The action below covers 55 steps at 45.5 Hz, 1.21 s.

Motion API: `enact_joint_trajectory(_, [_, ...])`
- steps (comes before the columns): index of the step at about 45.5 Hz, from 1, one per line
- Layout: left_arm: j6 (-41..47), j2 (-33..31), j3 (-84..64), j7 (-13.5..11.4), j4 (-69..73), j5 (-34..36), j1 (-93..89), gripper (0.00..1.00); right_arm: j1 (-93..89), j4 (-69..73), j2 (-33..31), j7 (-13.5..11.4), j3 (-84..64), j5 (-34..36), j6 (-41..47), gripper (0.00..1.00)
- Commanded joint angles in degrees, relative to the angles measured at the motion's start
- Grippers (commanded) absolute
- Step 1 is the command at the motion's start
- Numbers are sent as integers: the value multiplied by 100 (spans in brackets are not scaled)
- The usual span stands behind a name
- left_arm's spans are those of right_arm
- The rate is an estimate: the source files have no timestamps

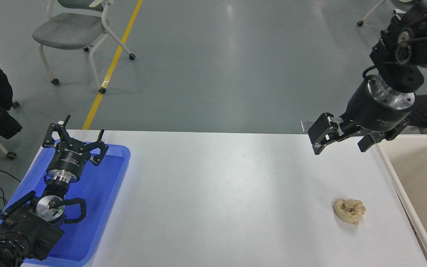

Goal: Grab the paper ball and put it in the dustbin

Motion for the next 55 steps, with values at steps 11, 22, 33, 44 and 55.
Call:
enact_joint_trajectory(11, [0, 0, 9, -1, 2, 1, 0, 100, -1380, -720, -1637, 17, 330, -1682, -341, 100])
enact_joint_trajectory(22, [0, 0, 9, -1, 2, 1, 0, 100, -3076, -1538, -2041, 9, 1446, -2385, -719, 100])
enact_joint_trajectory(33, [0, 0, 0, -1, 2, 1, 0, 100, -4904, -2408, -2147, 9, 2869, -2957, -1044, 100])
enact_joint_trajectory(44, [0, 0, 9, -1, 2, 1, 0, 100, -6161, -3181, -2059, 0, 3697, -3352, -1343, 100])
enact_joint_trajectory(55, [0, 0, 0, -1, 2, 1, 0, 100, -6830, -3454, -1875, 0, 4171, -3511, -1677, 100])
